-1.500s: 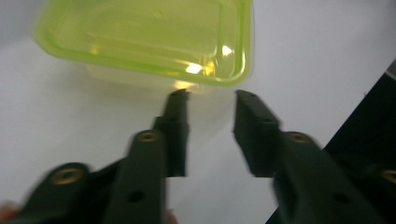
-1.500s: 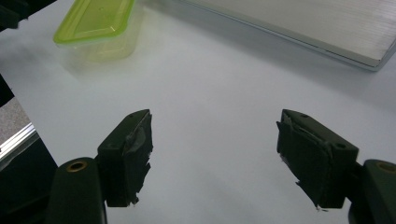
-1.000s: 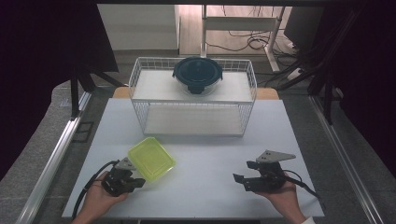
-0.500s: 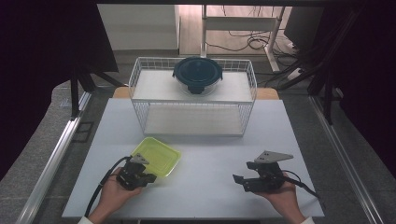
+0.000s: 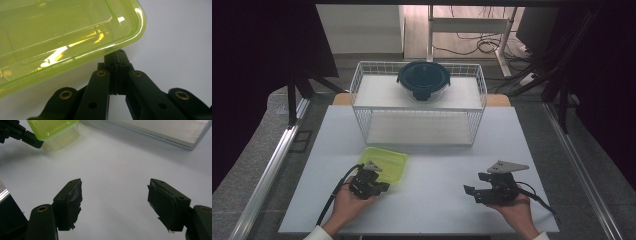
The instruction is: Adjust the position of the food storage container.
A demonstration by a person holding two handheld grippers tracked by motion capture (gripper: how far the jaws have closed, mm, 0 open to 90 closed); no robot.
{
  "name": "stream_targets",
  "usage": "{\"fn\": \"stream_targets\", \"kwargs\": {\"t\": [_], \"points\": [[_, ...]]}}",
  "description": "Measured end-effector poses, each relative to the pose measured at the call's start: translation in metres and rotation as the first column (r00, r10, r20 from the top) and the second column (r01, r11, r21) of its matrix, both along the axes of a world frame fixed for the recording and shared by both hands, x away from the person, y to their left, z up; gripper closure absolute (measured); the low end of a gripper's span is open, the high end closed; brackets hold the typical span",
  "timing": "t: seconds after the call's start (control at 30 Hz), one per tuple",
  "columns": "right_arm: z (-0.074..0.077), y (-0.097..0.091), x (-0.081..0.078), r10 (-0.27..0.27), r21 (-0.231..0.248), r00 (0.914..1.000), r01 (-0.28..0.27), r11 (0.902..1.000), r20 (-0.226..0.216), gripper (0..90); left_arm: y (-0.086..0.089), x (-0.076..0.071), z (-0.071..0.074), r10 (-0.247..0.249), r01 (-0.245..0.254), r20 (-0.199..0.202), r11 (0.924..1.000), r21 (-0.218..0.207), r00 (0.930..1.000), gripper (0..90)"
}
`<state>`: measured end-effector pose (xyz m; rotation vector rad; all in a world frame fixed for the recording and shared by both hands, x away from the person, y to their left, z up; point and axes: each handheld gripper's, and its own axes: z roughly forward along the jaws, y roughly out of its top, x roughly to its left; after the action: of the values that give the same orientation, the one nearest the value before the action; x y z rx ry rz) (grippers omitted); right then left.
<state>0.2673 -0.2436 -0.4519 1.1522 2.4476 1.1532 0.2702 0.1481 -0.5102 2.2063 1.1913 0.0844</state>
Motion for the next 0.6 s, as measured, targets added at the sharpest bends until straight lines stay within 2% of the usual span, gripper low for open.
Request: {"fn": "stream_targets", "kwargs": {"t": [0.13,0.23,0.4,0.47,0.5,0.53,0.6], "points": [[-0.001,0.0,0.0,0.002,-0.004,1.0,-0.002,1.0,0.001,27.0,-0.002,0.002,0.0,-0.007,0.007,-0.006,1.0,-0.004,1.0,90.0],[0.0,-0.001,0.0,0.0,-0.006,1.0,0.0,1.0,0.003,27.1,0.001,-0.002,0.004,-0.004,0.004,-0.006,0.9996,-0.027,1.0,90.0],[0.0,-0.003,0.0,-0.003,-0.001,1.0,0.003,1.0,0.008,27.1,0.018,-0.019,0.021,-0.015,0.016,0.012,0.9975,-0.069,0.9998,90.0],[0.001,-0.003,-0.001,-0.004,-0.001,1.0,0.004,1.0,0.008,27.1,0.025,-0.021,0.026,-0.006,0.008,0.021,0.9968,-0.08,0.9998,90.0],[0.001,-0.003,-0.001,-0.006,0.001,0.9999,0.006,1.0,0.009,27.1,0.04,-0.021,0.037,0.042,-0.037,0.049,0.9944,-0.099,0.9979,90.0],[0.001,-0.003,0.0,-0.008,0.004,0.9999,0.008,1.0,0.007,27.1,0.047,-0.02,0.041,0.065,-0.058,0.058,0.9925,-0.107,0.9962,90.0],[0.001,-0.003,0.001,-0.011,0.005,0.9999,0.011,0.9999,0.004,27.1,0.067,-0.014,0.051,0.124,-0.113,0.073,0.9833,-0.143,0.9896,90.0]]}}
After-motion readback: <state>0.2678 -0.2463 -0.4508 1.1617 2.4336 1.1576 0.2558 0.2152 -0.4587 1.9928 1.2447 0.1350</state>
